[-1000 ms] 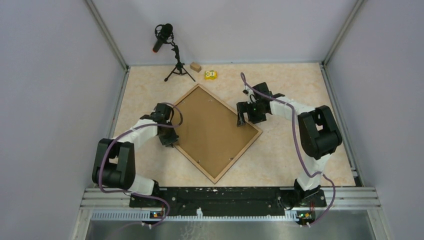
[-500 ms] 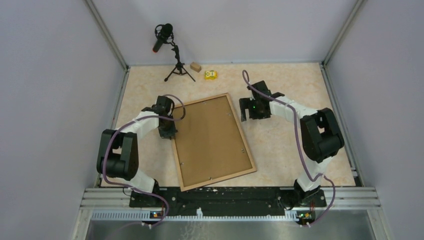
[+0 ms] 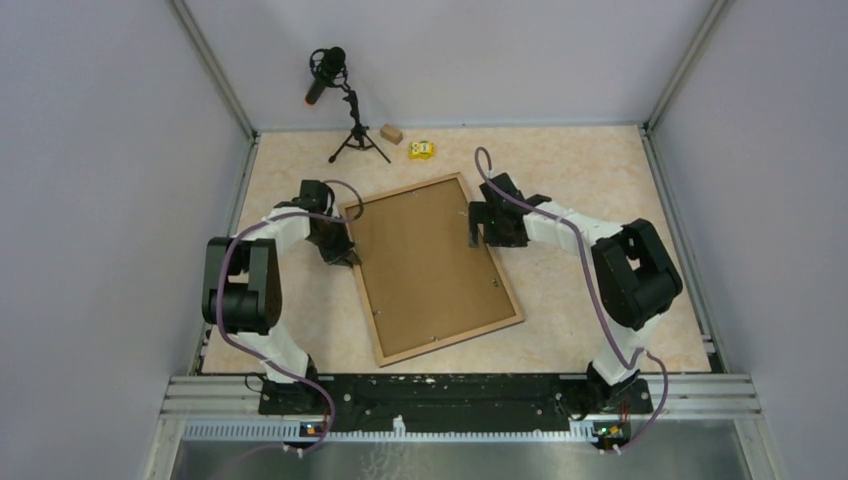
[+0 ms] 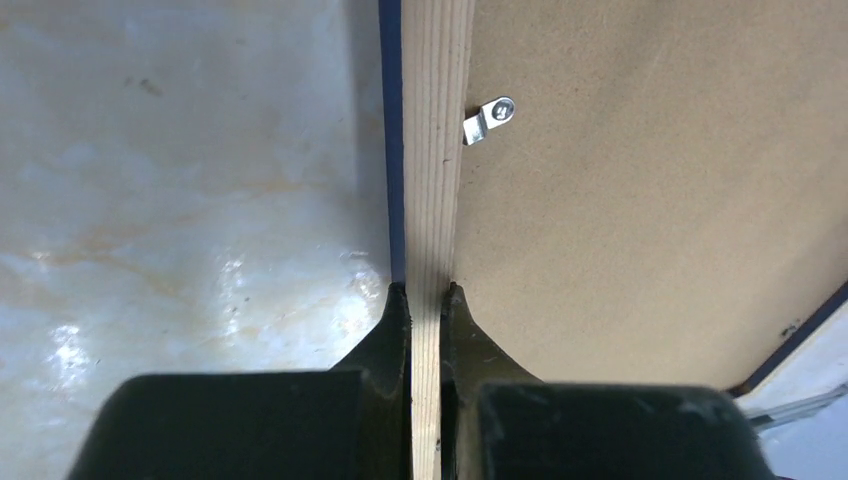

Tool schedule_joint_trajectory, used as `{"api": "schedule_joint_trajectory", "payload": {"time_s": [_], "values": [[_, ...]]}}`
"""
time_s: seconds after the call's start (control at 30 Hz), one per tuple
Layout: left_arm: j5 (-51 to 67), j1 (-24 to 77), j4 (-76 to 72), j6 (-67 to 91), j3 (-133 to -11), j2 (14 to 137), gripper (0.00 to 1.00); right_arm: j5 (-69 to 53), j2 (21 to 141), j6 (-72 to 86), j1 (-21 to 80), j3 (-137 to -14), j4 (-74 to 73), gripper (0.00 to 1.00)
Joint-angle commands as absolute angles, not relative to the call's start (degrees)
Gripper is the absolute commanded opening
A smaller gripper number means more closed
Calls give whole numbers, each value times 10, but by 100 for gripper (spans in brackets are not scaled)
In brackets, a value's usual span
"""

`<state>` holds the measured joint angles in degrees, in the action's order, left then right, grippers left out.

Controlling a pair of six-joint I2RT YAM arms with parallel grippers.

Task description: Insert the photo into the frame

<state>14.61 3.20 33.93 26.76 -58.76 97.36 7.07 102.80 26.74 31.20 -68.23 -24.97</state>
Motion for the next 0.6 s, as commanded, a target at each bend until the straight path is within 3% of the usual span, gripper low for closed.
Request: {"api": "schedule_joint_trajectory", "payload": {"time_s": [0.0,0.4,0.57], "values": [[201,17,264,304,-592,1001,0,103,1002,306,331,-662,-242,86],[235,4,231,308,-556,1004,0,208,916,328,352,-571,-289,85],[232,4,232,308,-555,999,0,172,898,335,358,-561,-290,75]]}}
